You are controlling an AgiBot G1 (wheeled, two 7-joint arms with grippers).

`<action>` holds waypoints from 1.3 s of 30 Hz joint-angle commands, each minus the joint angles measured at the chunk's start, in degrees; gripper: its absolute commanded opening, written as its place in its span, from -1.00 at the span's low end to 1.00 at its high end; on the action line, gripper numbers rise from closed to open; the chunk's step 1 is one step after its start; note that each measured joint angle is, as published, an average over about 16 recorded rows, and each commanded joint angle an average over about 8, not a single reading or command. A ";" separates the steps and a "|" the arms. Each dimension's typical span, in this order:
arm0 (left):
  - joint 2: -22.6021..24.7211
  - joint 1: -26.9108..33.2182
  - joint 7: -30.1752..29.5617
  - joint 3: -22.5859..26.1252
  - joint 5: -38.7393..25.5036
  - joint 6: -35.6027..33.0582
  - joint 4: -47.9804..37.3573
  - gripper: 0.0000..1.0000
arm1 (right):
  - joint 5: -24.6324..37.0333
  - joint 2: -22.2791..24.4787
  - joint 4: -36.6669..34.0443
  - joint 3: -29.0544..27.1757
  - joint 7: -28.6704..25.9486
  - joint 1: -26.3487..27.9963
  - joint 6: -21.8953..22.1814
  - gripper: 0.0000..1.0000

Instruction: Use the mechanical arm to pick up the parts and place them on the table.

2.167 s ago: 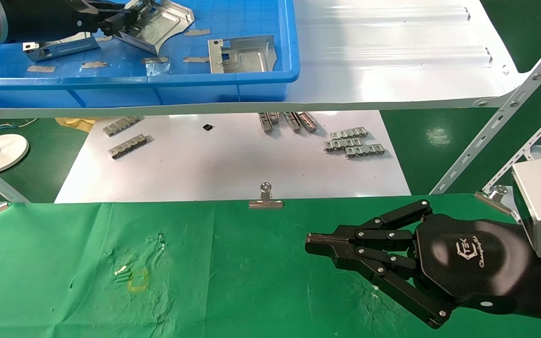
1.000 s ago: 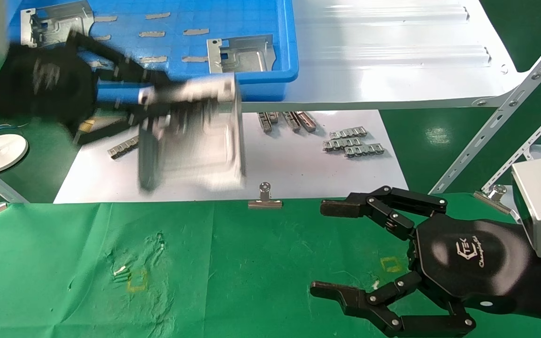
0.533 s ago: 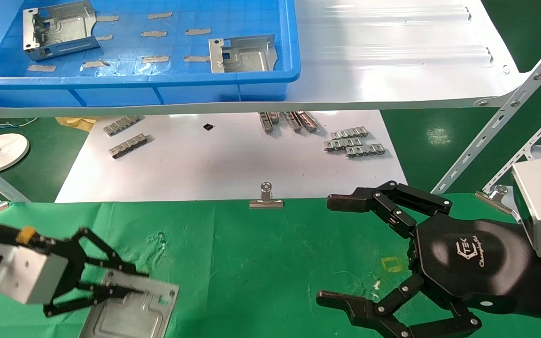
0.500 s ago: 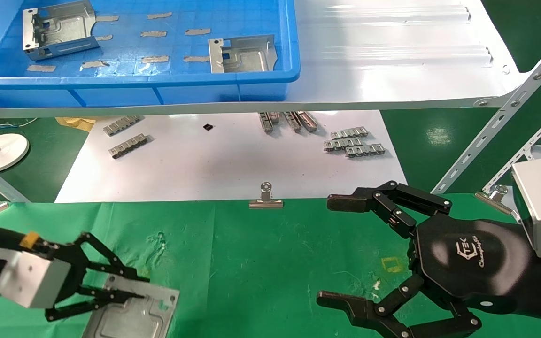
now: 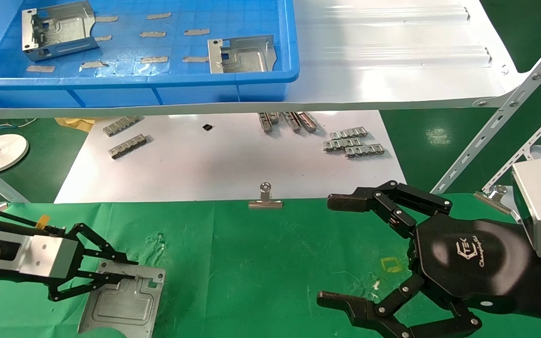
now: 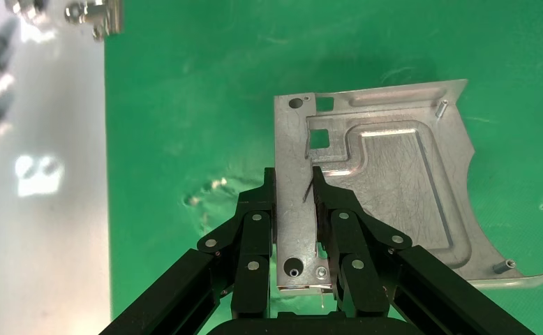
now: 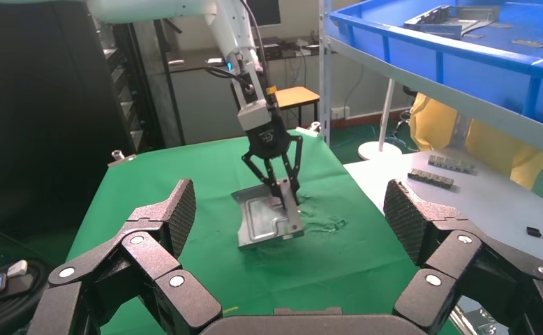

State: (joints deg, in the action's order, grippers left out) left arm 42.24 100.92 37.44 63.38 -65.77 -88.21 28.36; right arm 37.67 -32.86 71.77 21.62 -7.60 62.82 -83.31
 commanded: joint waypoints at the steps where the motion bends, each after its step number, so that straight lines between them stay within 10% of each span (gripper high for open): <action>1: 0.65 0.17 0.18 0.34 -0.47 0.29 -1.67 0.83 | 0.00 0.00 0.00 0.00 0.00 0.00 0.00 1.00; 16: 2.74 0.76 -0.12 -0.97 2.65 -1.06 -8.02 1.00 | 0.00 0.00 0.00 0.00 0.00 0.00 0.00 1.00; 30: -4.46 -10.64 -15.68 -4.23 27.00 -3.58 0.10 1.00 | -0.01 0.01 -0.01 0.00 0.01 -0.01 0.01 1.00; 39: -5.13 -11.85 -16.02 -4.12 28.39 -3.45 1.09 1.00 | -0.02 0.01 -0.01 0.00 0.01 -0.01 0.02 1.00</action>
State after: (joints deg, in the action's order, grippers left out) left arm 37.02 88.83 21.20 59.04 -37.28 -91.65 29.70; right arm 37.65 -32.85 71.76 21.62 -7.59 62.81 -83.29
